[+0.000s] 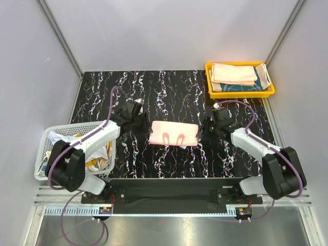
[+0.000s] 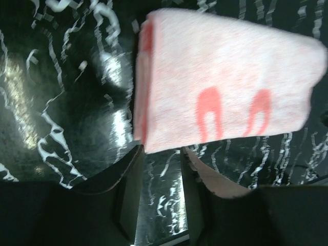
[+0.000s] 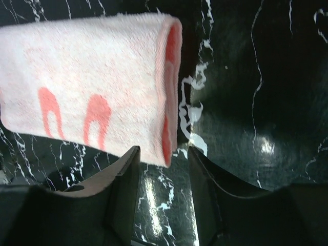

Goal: Fold and stack the towels
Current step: Neatly place the folded towel into the bin

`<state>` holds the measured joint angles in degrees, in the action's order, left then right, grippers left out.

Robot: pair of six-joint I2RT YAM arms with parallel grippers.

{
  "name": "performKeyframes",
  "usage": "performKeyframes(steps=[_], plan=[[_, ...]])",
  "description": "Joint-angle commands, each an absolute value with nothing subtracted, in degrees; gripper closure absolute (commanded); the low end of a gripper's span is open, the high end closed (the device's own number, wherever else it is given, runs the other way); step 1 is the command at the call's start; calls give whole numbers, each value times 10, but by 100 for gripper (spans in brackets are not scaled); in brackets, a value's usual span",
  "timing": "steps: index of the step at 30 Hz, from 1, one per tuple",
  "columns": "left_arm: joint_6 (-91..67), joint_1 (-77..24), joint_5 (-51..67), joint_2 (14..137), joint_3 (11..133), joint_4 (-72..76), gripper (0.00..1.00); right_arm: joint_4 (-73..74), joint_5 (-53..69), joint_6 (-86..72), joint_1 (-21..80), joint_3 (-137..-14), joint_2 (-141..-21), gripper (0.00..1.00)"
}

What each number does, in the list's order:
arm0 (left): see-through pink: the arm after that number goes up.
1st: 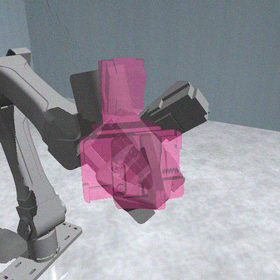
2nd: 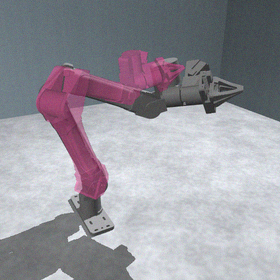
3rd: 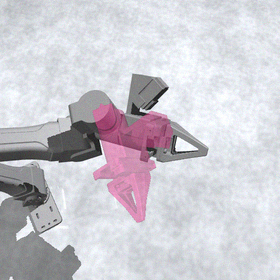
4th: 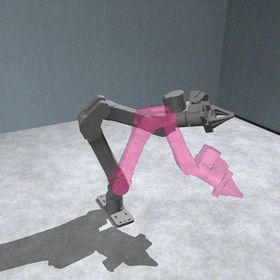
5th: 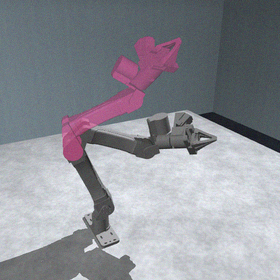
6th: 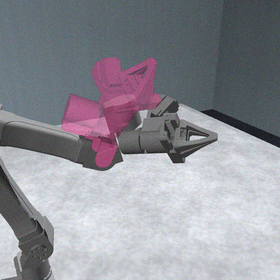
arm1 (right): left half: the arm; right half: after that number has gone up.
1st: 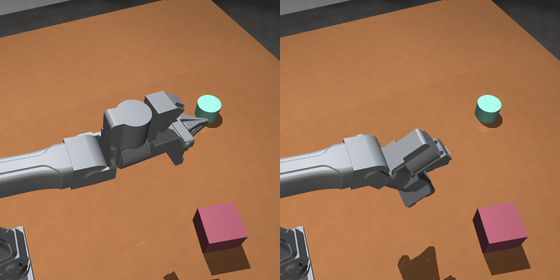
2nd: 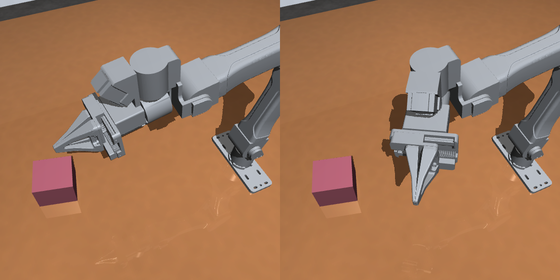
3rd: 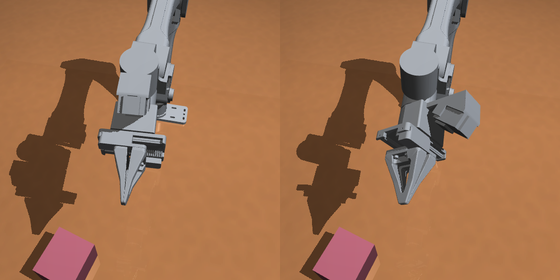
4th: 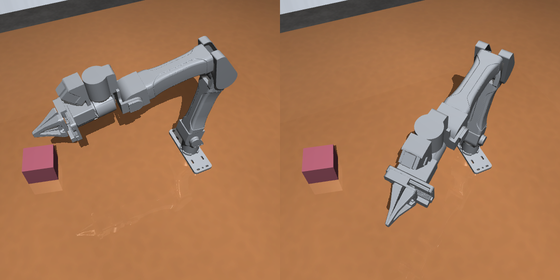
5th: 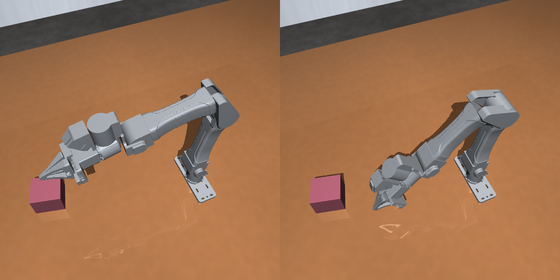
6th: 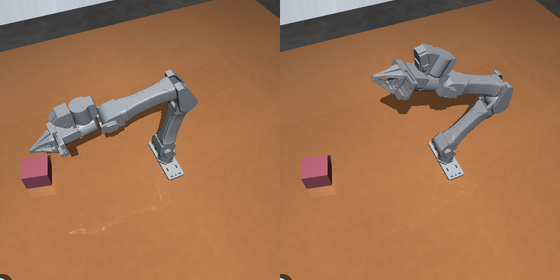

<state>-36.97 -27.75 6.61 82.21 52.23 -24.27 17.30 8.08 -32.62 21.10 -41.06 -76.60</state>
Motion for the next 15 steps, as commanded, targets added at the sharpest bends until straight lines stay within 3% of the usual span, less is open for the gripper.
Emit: performKeyframes(steps=[1,15], plan=[[-350,-302,31,809,592,-263,62,147,55,-327,214,-454,-807,51],[-383,-404,108,1024,657,-117,73,79,41,-357,219,-452,-900,53]])
